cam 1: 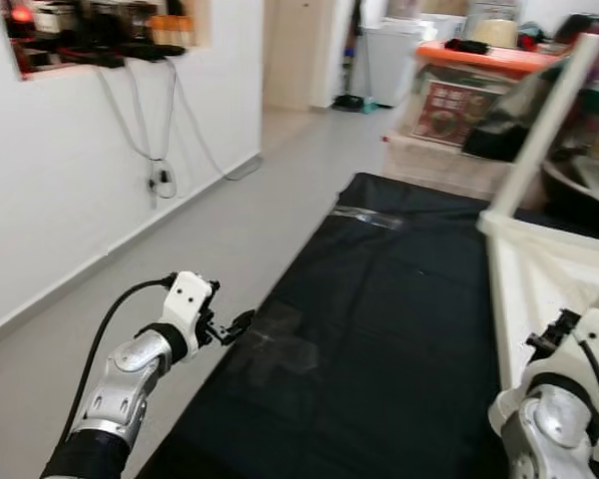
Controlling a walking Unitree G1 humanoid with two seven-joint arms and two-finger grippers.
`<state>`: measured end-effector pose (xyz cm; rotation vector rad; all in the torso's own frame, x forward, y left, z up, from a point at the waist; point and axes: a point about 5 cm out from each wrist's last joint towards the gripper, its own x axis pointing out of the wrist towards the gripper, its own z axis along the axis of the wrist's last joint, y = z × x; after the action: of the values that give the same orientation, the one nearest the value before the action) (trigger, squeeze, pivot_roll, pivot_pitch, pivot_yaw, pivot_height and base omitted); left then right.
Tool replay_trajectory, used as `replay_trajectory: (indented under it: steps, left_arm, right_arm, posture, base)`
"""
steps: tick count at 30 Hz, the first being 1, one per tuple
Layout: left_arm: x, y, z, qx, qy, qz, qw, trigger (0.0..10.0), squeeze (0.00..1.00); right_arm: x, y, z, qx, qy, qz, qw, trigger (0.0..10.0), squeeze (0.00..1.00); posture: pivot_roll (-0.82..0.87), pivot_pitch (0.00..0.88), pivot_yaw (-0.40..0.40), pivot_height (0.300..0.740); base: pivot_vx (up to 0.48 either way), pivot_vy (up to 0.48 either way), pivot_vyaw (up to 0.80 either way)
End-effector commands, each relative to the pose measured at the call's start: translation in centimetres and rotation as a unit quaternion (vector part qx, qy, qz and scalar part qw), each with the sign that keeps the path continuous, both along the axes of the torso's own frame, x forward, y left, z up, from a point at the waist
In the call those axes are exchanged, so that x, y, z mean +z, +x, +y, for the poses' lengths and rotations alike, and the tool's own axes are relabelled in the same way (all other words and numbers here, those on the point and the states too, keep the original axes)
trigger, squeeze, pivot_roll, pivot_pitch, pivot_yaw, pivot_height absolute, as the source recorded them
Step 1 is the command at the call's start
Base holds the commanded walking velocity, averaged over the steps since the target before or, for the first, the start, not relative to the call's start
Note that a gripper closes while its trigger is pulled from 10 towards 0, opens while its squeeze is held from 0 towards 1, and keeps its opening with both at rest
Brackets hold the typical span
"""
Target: Building children table
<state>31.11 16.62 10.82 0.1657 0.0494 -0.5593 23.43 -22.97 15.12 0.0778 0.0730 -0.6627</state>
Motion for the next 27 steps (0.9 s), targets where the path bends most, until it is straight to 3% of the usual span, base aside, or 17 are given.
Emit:
replay_trajectory:
  steps: [1,6,7,10,12,14,15,16,17,18,20,21,22,23,25,26,27]
  left_arm:
    - [-0.2,-0.1,-0.4,-0.009,0.006,0.003,1.000,10.0,0.00]
    - [0.0,0.1,-0.5,-0.009,0.003,0.000,1.000,10.0,0.00]
    - [-0.1,0.1,-0.5,-0.008,0.003,0.001,1.000,10.0,0.00]
    - [-0.2,0.1,-0.9,-0.013,0.002,0.000,1.000,10.0,0.00]
    - [-0.1,0.1,-1.0,-0.014,0.001,-0.001,1.000,10.0,0.00]
    - [-0.1,0.1,-1.0,-0.014,0.001,-0.001,1.000,10.0,0.00]
    - [0.0,0.1,-0.8,-0.012,0.000,-0.002,1.000,10.0,0.00]
    - [0.0,0.1,-0.8,-0.012,0.000,-0.002,1.000,10.0,0.00]
    - [-0.1,0.1,-0.6,-0.008,0.002,-0.002,1.000,10.0,0.00]
    - [-0.1,0.1,-0.4,-0.003,0.003,-0.003,1.000,10.0,0.00]
    - [-0.1,0.1,-0.4,-0.003,0.003,-0.003,1.000,10.0,0.00]
    - [0.0,0.1,-0.4,-0.002,0.002,-0.004,1.000,10.0,0.00]
    - [0.1,0.1,-0.3,0.001,0.001,-0.005,1.000,10.0,0.00]
    - [0.1,0.1,-0.2,0.004,0.000,-0.006,1.000,10.0,0.00]
    - [0.1,0.1,-0.2,0.004,0.000,-0.006,1.000,10.0,0.00]
    - [0.0,0.0,-0.1,0.006,0.001,-0.005,1.000,10.0,0.00]
    - [0.0,0.0,-0.1,0.006,0.001,-0.005,1.000,10.0,0.00]
  right_arm:
    - [-1.2,1.5,2.9,0.094,0.059,0.011,0.994,10.0,1.00]
    - [1.3,3.5,4.5,0.216,0.075,-0.046,0.972,10.0,1.00]
    - [2.2,4.0,5.1,0.288,0.074,-0.064,0.953,10.0,0.00]
    - [4.3,4.1,6.1,0.438,0.033,-0.096,0.893,10.0,0.00]
    - [4.8,3.9,6.4,0.480,0.020,-0.106,0.871,10.0,0.00]
    - [4.8,3.9,6.4,0.480,0.020,-0.106,0.871,10.0,0.00]
    - [4.8,3.8,6.8,0.531,0.001,-0.103,0.841,10.0,0.00]
    - [4.8,3.8,6.8,0.531,0.001,-0.103,0.841,10.0,0.00]
    - [4.4,3.6,7.4,0.580,-0.016,-0.094,0.809,10.0,0.00]
    - [3.2,3.2,9.1,0.657,-0.023,-0.074,0.750,10.0,0.00]
    - [3.2,3.2,9.1,0.657,-0.023,-0.074,0.750,10.0,0.00]
    - [2.9,3.0,9.7,0.679,-0.020,-0.070,0.731,10.0,0.00]
    - [2.8,2.5,10.6,0.703,-0.018,-0.070,0.707,3.7,0.00]
    - [2.7,1.9,11.1,0.725,-0.017,-0.072,0.685,3.7,0.00]
    - [2.7,1.9,11.1,0.725,-0.017,-0.072,0.685,3.7,0.00]
    - [2.3,1.0,11.4,0.744,-0.014,-0.069,0.665,0.0,0.00]
    - [2.3,1.0,11.4,0.744,-0.014,-0.069,0.665,0.0,0.00]
  posture:
    - [0.04,0.000,-0.028,0.740]
    - [0.03,0.000,-0.031,0.740]
    - [0.03,0.000,-0.026,0.740]
    - [0.04,0.000,-0.034,0.740]
    - [0.05,0.000,-0.040,0.740]
    - [0.05,0.000,-0.040,0.740]
    - [0.06,0.000,-0.045,0.740]
    - [0.06,0.000,-0.045,0.740]
    - [0.07,0.000,-0.052,0.740]
    - [0.08,0.000,-0.061,0.740]
    - [0.08,0.000,-0.061,0.740]
    - [0.08,0.000,-0.065,0.740]
    - [0.09,0.000,-0.068,0.740]
    - [0.09,0.000,-0.068,0.740]
    - [0.09,0.000,-0.068,0.740]
    - [0.08,0.000,-0.065,0.740]
    - [0.08,0.000,-0.065,0.740]
  base:
    - [0.000,0.000,0.00]
    - [0.000,0.000,0.00]
    - [0.000,0.000,0.00]
    - [0.000,0.000,0.00]
    - [0.000,0.000,0.00]
    - [0.000,0.000,0.00]
    - [0.000,0.000,0.00]
    - [0.000,0.000,0.00]
    - [0.000,0.000,0.00]
    - [0.000,0.000,0.00]
    - [0.000,0.000,0.00]
    - [0.000,0.000,0.00]
    - [0.000,0.000,0.00]
    - [0.000,0.000,0.00]
    - [0.000,0.000,0.00]
    - [0.000,0.000,0.00]
    - [0.000,0.000,0.00]
